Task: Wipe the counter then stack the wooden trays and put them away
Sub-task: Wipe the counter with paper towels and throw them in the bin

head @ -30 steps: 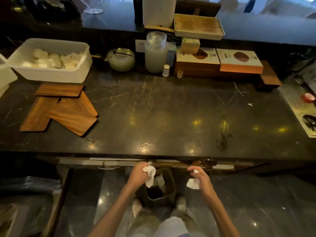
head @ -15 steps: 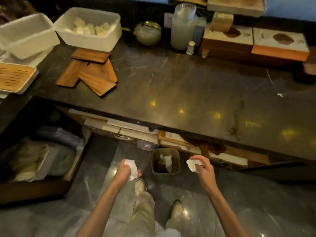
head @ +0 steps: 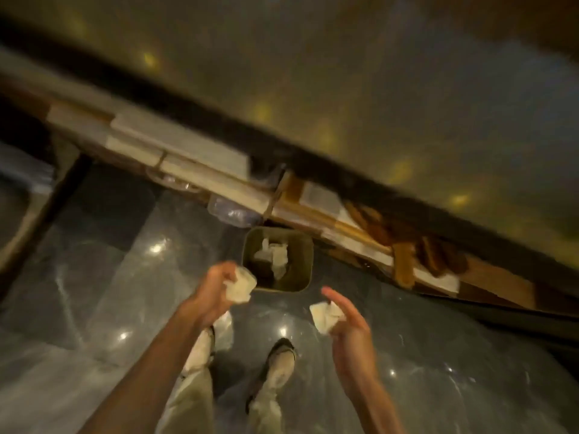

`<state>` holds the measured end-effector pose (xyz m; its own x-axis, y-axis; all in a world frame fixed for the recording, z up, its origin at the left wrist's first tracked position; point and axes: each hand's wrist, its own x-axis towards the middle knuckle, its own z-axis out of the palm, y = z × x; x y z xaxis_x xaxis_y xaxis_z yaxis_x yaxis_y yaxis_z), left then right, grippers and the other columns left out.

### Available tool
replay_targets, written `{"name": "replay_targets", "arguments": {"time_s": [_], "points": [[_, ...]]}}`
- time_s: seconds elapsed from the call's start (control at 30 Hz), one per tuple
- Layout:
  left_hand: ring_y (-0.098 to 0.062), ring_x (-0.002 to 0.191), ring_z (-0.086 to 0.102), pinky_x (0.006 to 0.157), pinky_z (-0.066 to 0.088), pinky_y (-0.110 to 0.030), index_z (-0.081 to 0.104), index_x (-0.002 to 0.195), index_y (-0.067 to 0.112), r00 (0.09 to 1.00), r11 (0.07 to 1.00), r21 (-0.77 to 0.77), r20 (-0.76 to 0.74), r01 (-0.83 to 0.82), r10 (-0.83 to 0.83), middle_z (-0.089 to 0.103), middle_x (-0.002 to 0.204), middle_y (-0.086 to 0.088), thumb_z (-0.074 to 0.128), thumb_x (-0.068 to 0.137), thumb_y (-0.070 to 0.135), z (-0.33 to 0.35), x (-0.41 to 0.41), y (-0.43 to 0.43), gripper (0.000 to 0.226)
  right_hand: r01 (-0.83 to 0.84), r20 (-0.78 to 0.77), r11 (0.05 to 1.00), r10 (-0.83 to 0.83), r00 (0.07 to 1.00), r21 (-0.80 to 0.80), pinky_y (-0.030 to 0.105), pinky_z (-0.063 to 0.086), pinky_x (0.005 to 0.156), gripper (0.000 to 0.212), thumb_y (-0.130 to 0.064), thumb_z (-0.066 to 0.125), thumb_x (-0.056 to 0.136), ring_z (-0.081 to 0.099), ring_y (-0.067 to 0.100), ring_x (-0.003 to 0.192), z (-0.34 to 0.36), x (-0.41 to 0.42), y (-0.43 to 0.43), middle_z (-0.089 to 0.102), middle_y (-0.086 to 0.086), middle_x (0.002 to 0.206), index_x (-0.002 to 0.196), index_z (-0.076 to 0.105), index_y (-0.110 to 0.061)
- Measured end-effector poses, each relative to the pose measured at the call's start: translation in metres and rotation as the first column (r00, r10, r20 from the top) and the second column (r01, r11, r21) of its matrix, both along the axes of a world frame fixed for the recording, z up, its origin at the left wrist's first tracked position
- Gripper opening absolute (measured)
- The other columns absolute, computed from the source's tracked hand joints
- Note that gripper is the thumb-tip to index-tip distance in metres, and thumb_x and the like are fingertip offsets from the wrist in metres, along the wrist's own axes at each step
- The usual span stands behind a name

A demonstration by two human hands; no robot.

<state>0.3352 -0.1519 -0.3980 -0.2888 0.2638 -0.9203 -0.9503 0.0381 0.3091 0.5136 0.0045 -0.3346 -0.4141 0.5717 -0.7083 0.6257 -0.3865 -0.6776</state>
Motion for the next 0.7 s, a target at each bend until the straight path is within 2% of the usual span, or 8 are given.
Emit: {"name": "replay_targets", "arguments": {"time_s": [0.13, 0.23, 0.3, 0.4, 0.5, 0.57, 0.63, 0.7], "points": [[-0.028, 0.082, 0.059, 0.056, 0.054, -0.034, 0.056, 0.098, 0.006, 0.975, 0.998, -0.05, -0.22, -0.028, 0.016, 0.056, 0.101, -0.021, 0.04, 0.085, -0.017, -0.111, 0.004, 0.014, 0.031, -0.21, -0.012, 0.975, 0.211, 0.977, 0.075, 0.023, 0.047, 0.094, 0.062, 0.007, 0.049, 0.091, 0.052, -0.003, 0.114, -0.096, -0.041, -0.007, 0.053, -0.02, 0.123, 0.119, 0.062, -0.047], [-0.033, 0.096, 0.062, 0.077, 0.059, -0.043, 0.059, 0.11, 0.006, 0.916, 0.987, -0.158, -0.399, -0.021, -0.044, 0.062, 0.108, -0.019, 0.049, 0.085, -0.016, -0.168, 0.017, 0.011, 0.034, -0.277, 0.022, 0.959, 0.276, 0.961, 0.06, 0.02, 0.051, 0.086, 0.043, -0.009, 0.06, 0.093, 0.059, -0.001, 0.104, -0.157, -0.053, -0.005, 0.059, -0.021, 0.112, 0.127, 0.059, -0.035], [-0.023, 0.099, 0.059, 0.079, 0.056, -0.028, 0.06, 0.119, 0.003, 0.863, 0.98, -0.199, -0.497, -0.009, -0.093, 0.061, 0.109, -0.013, 0.051, 0.085, -0.014, -0.195, 0.021, 0.006, 0.039, -0.255, 0.079, 0.966, 0.252, 0.964, 0.027, 0.018, 0.054, 0.073, 0.024, -0.02, 0.067, 0.09, 0.068, 0.004, 0.092, -0.192, -0.063, -0.001, 0.068, -0.01, 0.107, 0.113, 0.065, -0.026], [-0.013, 0.091, 0.061, 0.072, 0.051, -0.01, 0.07, 0.106, 0.0, 0.797, 0.977, -0.191, -0.574, 0.093, -0.188, 0.067, 0.101, -0.009, 0.05, 0.087, -0.012, -0.227, 0.031, 0.005, 0.031, -0.217, 0.154, 0.976, 0.214, 0.965, 0.004, 0.013, 0.054, 0.057, 0.01, -0.015, 0.072, 0.085, 0.071, 0.001, 0.069, -0.241, -0.07, 0.006, 0.072, -0.005, 0.088, 0.094, 0.069, -0.019], [-0.02, 0.096, 0.061, 0.074, 0.05, -0.015, 0.073, 0.099, -0.004, 0.818, 0.974, -0.209, -0.544, 0.086, -0.189, 0.069, 0.103, -0.016, 0.048, 0.083, -0.019, -0.26, 0.041, 0.016, 0.033, -0.311, 0.23, 0.95, 0.297, 0.927, 0.03, 0.009, 0.052, 0.055, 0.012, -0.006, 0.069, 0.085, 0.069, 0.008, 0.077, -0.287, -0.074, 0.02, 0.07, -0.003, 0.088, 0.087, 0.068, -0.018], [-0.026, 0.104, 0.06, 0.089, 0.049, -0.023, 0.071, 0.1, -0.006, 0.869, 0.975, -0.205, -0.464, 0.086, -0.174, 0.066, 0.11, -0.019, 0.049, 0.081, -0.022, -0.281, 0.043, 0.032, 0.032, -0.504, 0.355, 0.856, 0.439, 0.825, 0.114, 0.022, 0.057, 0.078, 0.017, -0.01, 0.068, 0.088, 0.066, 0.018, 0.1, -0.317, -0.078, 0.031, 0.069, 0.005, 0.109, 0.105, 0.067, -0.013], [-0.035, 0.117, 0.056, 0.101, 0.047, -0.036, 0.065, 0.105, -0.009, 0.953, 0.996, -0.084, -0.302, -0.032, 0.006, 0.061, 0.123, -0.025, 0.048, 0.083, -0.019, -0.293, 0.039, 0.046, 0.029, -0.692, 0.522, 0.704, 0.534, 0.665, 0.162, 0.036, 0.05, 0.098, 0.03, -0.021, 0.06, 0.094, 0.058, 0.025, 0.117, -0.34, -0.086, 0.038, 0.06, 0.008, 0.127, 0.123, 0.06, -0.014], [-0.039, 0.123, 0.052, 0.094, 0.05, -0.038, 0.061, 0.1, -0.005, 0.971, 0.971, 0.078, -0.068, -0.226, 0.231, 0.055, 0.131, -0.026, 0.043, 0.082, -0.017, -0.297, 0.033, 0.059, 0.028, -0.784, 0.556, 0.601, 0.602, 0.573, 0.158, 0.038, 0.044, 0.104, 0.032, -0.026, 0.052, 0.098, 0.053, 0.026, 0.123, -0.356, -0.094, 0.04, 0.056, 0.007, 0.133, 0.129, 0.057, -0.018]]}}
